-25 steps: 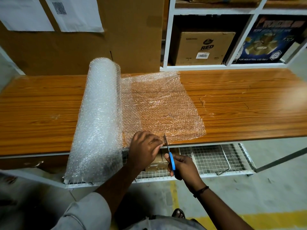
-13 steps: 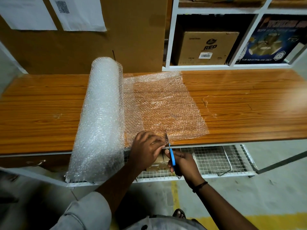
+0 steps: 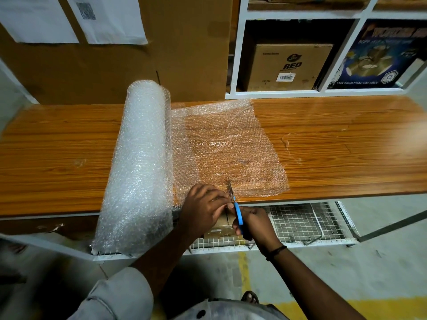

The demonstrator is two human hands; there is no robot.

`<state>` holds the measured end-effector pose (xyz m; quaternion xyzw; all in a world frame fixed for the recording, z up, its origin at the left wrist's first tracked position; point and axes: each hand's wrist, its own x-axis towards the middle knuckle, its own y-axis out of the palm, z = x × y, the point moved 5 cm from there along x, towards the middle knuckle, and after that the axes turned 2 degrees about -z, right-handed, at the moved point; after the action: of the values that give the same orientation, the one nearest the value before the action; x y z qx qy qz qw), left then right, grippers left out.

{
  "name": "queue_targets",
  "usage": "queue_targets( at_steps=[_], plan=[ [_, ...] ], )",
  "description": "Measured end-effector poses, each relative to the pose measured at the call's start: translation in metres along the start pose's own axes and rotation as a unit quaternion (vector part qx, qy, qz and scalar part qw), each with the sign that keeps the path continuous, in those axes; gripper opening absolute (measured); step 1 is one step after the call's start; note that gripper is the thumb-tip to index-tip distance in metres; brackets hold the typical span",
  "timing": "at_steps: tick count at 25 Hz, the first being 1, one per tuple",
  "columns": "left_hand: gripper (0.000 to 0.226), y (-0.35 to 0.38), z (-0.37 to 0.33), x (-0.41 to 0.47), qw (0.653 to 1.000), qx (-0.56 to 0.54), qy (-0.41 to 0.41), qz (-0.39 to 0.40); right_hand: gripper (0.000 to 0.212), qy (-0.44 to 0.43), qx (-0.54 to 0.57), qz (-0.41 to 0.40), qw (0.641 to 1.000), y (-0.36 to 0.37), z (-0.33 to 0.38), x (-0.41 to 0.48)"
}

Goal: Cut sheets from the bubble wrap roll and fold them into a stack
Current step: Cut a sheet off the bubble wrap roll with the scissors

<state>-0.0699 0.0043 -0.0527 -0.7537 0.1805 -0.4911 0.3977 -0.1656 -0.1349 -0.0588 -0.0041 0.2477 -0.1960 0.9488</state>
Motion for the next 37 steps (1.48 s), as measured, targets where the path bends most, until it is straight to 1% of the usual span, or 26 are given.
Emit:
queue_targets(
  at_steps=[6,12,17,25,31,35,36,37],
  plan=[
    [0.017,-0.001,0.001,-0.001,1.0,-0.005,0.0,-0.002,0.042,-0.003,-0.003,0.008,1.0,-0.001,0.003,-0.001],
    [0.022,0.0,0.001,-0.002,1.0,0.004,-0.002,0.006,0.041,0.003,-0.014,-0.003,1.0,0.001,0.011,0.006],
    [0.017,0.0,0.003,-0.001,1.0,-0.002,0.004,0.008,0.037,0.005,-0.011,-0.001,1.0,0.003,0.011,0.01],
    [0.017,0.004,0.004,-0.003,1.0,-0.005,0.012,0.012,0.042,0.011,-0.028,-0.002,1.0,0.003,0.02,0.016],
    [0.018,0.003,0.005,-0.001,1.0,-0.019,0.022,0.012,0.039,0.012,-0.039,0.0,0.999,0.002,0.022,0.022],
    [0.015,0.0,0.005,-0.003,0.999,-0.036,0.028,0.014,0.038,0.022,-0.023,0.009,0.999,0.001,0.021,0.026],
    [0.015,-0.001,0.006,-0.003,0.999,-0.048,0.015,0.014,0.037,0.026,-0.017,0.011,0.999,0.0,0.021,0.027],
    [0.017,-0.001,0.009,-0.001,0.998,-0.063,-0.019,0.011,0.034,0.03,-0.012,0.011,0.999,-0.001,0.021,0.027]
  ],
)
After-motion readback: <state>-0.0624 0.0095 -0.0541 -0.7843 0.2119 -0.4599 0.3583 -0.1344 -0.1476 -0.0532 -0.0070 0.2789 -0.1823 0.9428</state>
